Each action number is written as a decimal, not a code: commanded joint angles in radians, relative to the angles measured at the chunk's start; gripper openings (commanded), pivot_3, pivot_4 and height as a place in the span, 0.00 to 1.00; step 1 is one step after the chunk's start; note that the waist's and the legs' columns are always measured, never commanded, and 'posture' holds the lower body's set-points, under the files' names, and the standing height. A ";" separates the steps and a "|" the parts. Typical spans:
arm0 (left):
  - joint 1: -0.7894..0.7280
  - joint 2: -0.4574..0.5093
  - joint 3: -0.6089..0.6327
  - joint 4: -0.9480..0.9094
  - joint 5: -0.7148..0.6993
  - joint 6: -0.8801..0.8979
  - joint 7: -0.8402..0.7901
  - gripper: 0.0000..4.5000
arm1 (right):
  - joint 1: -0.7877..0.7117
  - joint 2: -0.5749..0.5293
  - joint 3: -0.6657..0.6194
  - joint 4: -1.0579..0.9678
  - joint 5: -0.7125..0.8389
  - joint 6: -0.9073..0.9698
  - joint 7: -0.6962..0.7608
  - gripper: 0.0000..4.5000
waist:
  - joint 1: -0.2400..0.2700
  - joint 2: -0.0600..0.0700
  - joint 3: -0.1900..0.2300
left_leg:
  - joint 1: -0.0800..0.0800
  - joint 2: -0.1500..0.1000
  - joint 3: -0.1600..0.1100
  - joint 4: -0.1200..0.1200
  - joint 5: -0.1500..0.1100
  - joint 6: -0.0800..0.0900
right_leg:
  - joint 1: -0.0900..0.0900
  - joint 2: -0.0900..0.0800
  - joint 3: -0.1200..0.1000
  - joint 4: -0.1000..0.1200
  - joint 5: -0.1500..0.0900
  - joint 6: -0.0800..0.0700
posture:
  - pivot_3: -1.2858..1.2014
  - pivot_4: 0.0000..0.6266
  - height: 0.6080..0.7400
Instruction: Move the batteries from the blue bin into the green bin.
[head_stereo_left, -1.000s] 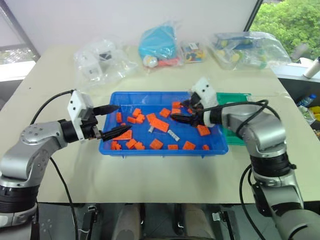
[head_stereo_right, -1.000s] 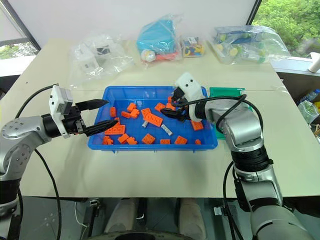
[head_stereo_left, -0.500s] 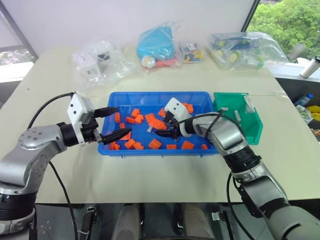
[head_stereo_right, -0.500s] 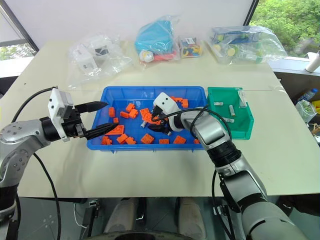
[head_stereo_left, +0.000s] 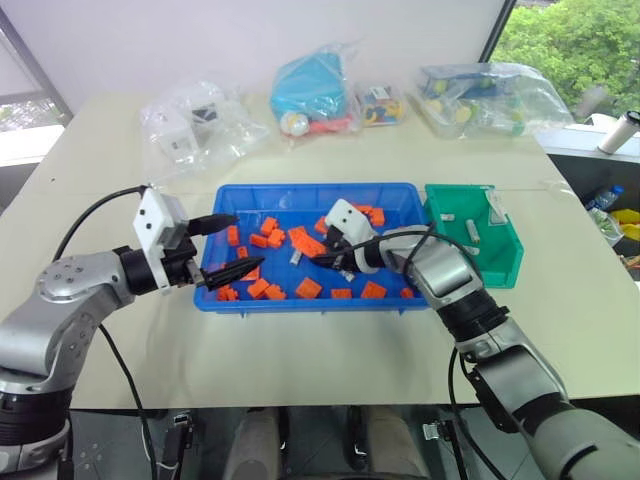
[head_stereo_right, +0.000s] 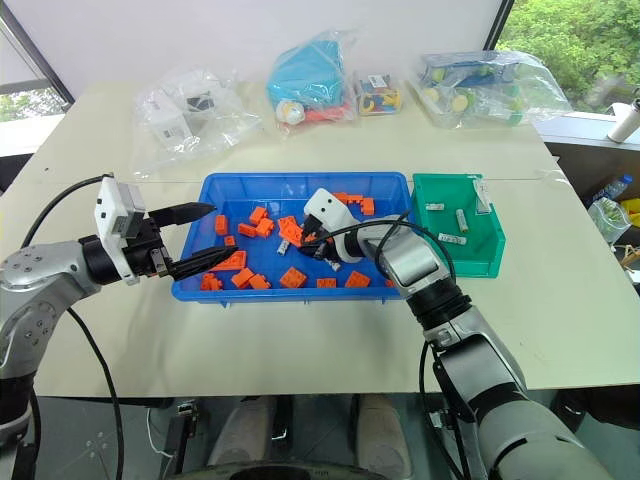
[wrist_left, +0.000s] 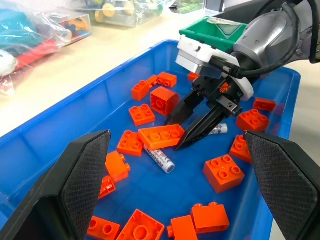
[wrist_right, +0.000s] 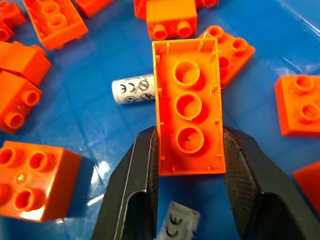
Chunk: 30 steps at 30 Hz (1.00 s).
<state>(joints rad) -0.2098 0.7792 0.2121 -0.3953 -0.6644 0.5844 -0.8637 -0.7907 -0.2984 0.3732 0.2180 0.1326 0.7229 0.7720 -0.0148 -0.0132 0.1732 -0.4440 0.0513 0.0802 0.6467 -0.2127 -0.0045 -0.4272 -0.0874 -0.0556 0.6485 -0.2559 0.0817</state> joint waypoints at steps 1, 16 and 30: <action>-0.015 0.000 0.009 -0.013 -0.008 -0.009 -0.004 1.00 | -0.093 0.087 -0.037 -0.024 0.024 -0.003 -0.020 0.26 | -0.004 0.000 0.000 | 0.000 0.000 0.000 0.000 0.000 0.000 | 0.000 0.000 0.000 0.000 0.000 0.000 | 0.52 0.24 0.97; -0.008 0.002 0.008 -0.017 -0.008 -0.006 -0.006 1.00 | -0.135 0.187 -0.042 -0.005 -0.033 0.066 -0.089 0.79 | 0.003 0.000 0.000 | -0.001 -0.001 0.000 0.000 0.000 0.000 | 0.000 -0.002 0.000 0.000 0.000 0.000 | 0.52 0.24 0.97; 0.045 0.001 0.018 -0.038 -0.003 -0.019 -0.007 1.00 | 0.028 0.195 -0.226 -0.305 0.083 0.539 -0.253 0.79 | -0.001 0.000 0.000 | 0.000 0.001 0.000 -0.002 0.000 0.000 | -0.001 0.000 0.000 0.000 0.000 0.000 | 0.52 0.24 0.97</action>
<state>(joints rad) -0.1609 0.7742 0.2128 -0.4107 -0.6645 0.5818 -0.8672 -0.7514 -0.1128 0.1765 -0.0730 0.1951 1.2573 0.5378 -0.0159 -0.0133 0.1733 -0.4441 0.0517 0.0800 0.6451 -0.2125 -0.0048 -0.4283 -0.0878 -0.0557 0.6490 -0.2561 0.0811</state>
